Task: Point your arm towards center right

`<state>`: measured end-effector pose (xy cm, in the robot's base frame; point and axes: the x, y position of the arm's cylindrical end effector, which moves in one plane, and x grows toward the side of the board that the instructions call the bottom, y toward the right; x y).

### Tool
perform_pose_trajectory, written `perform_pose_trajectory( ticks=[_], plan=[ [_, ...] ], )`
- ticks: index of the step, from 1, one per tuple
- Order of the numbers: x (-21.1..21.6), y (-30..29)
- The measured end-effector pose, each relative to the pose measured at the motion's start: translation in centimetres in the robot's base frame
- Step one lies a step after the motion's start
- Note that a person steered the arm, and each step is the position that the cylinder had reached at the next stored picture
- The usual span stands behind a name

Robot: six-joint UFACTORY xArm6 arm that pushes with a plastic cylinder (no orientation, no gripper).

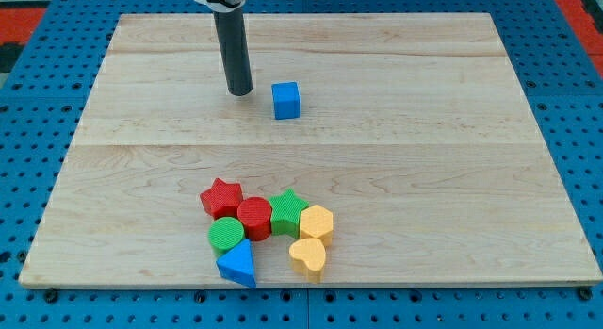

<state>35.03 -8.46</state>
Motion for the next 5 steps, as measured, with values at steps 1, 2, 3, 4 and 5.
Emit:
perform_pose_trajectory(
  ticks=[1,2,3,4,5],
  plan=[
    [0.2,0.0],
    [-2.7,-0.1],
    [-10.1,2.6],
    [-9.5,12.1],
    [-3.5,22.7]
  ],
)
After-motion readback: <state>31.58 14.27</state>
